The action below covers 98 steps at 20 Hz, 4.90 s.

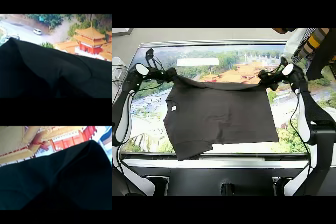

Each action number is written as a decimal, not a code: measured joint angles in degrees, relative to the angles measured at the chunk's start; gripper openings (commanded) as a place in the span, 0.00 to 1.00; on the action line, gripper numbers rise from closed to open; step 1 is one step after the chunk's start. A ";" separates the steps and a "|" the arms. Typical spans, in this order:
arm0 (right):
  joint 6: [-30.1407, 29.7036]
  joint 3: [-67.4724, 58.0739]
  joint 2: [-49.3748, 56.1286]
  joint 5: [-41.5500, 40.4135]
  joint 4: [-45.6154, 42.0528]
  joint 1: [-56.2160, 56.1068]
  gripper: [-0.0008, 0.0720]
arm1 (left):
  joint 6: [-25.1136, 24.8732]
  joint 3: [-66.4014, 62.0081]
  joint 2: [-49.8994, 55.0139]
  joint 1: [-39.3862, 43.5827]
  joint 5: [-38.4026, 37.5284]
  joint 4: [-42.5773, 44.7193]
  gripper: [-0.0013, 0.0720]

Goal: Fold the clothes and pants, and hang the long-sleeved shirts on hangers.

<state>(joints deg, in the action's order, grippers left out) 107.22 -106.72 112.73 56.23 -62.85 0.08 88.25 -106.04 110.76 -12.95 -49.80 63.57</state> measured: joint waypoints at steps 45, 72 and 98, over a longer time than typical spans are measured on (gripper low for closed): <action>-40.13 55.63 -22.99 24.55 5.55 22.91 0.06 | -1.81 36.17 -34.29 -18.71 -29.77 -1.18 0.77; -40.68 55.65 -25.40 26.38 9.11 21.66 0.06 | -18.71 81.02 -43.23 -20.55 -14.43 -18.12 0.19; -19.30 -7.21 -57.27 10.88 -17.59 -2.01 0.06 | 11.47 0.50 -58.93 -8.68 -22.23 10.40 0.04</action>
<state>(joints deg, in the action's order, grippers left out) 87.92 -113.93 55.46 67.11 -80.44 -1.93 99.72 -105.54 51.83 -21.63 -72.03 73.97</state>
